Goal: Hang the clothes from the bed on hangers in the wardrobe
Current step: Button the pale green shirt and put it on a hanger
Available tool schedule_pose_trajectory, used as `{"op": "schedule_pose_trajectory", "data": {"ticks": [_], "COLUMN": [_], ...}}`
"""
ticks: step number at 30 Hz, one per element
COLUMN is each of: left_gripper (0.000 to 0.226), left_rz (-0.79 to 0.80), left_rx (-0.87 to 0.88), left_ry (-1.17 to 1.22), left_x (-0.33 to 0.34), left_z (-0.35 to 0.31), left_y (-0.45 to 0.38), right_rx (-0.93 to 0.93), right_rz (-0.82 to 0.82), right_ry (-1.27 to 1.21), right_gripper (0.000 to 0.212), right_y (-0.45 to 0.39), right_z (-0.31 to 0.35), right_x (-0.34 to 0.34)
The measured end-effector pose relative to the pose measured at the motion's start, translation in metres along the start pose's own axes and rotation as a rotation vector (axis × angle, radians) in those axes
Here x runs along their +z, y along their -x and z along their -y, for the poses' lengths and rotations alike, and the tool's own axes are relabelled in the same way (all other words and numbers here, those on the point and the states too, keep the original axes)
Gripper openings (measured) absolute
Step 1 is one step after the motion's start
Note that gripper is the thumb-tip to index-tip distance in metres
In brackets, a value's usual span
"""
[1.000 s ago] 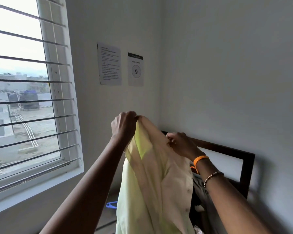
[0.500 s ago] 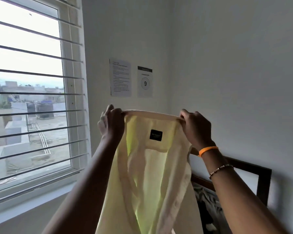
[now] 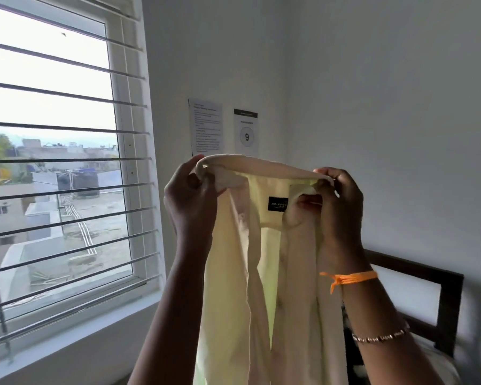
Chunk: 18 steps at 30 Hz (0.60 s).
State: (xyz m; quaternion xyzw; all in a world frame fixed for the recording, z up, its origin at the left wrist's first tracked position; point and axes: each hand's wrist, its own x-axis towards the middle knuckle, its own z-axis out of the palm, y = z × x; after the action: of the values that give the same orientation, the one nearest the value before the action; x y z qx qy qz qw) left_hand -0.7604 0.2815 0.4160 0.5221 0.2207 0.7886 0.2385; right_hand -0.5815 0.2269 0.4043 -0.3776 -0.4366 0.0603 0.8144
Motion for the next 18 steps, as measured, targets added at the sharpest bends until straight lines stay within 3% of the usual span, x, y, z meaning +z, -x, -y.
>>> {"op": "schedule_pose_trajectory", "data": {"ticks": [5, 10, 14, 15, 18], "left_gripper": [0.044, 0.069, 0.086, 0.090, 0.091], "left_rz": [0.032, 0.160, 0.434, 0.556, 0.973], "left_rx": [0.223, 0.217, 0.006, -0.066, -0.396], "left_ry": [-0.095, -0.302, -0.529, -0.582, -0.772], "left_x": [0.008, 0.034, 0.050, 0.049, 0.023], "left_z": [-0.036, 0.008, 0.128, 0.168, 0.284], "left_y": [0.005, 0.006, 0.032, 0.048, 0.128], "right_rx": [-0.311, -0.257, -0.092, 0.003, 0.508], "right_rz": [-0.084, -0.089, -0.048, 0.024, 0.359], "right_ry": [0.086, 0.165, 0.382, 0.467, 0.690], "right_gripper": [0.019, 0.015, 0.026, 0.027, 0.056], "right_y": [0.001, -0.025, -0.035, -0.031, 0.013], "right_z": [0.025, -0.027, -0.144, -0.187, -0.320], "right_x": [0.000, 0.004, -0.003, -0.010, -0.049]}}
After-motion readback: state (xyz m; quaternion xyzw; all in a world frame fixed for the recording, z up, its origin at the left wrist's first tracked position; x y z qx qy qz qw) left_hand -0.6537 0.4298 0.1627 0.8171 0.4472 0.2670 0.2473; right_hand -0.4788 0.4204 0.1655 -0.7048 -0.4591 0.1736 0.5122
